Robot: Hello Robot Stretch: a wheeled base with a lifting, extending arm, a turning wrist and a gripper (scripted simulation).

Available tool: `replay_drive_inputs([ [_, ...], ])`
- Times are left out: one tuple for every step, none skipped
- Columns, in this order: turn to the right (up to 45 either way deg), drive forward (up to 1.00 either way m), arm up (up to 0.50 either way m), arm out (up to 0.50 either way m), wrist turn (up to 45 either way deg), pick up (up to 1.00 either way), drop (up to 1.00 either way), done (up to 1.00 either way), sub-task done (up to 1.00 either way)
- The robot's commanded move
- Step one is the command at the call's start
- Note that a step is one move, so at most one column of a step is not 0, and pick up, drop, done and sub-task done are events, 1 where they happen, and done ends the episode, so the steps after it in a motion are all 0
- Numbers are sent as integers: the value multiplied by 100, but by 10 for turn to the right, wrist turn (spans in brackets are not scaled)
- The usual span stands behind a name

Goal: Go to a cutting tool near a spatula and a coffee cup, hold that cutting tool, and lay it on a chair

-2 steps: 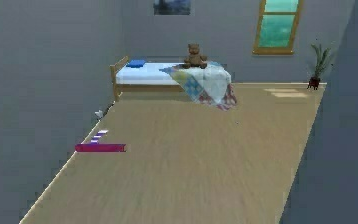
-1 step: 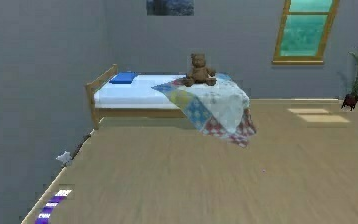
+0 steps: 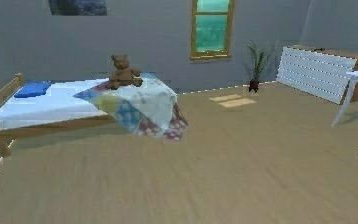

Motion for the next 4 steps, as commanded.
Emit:
replay_drive_inputs([
  [0,10,0,0,0,0,0,0,0],
  [240,0,0,0,0,0,0,0,0],
  [0,45,0,0,0,0,0,0,0],
  [420,0,0,0,0,0,0,0,0],
])
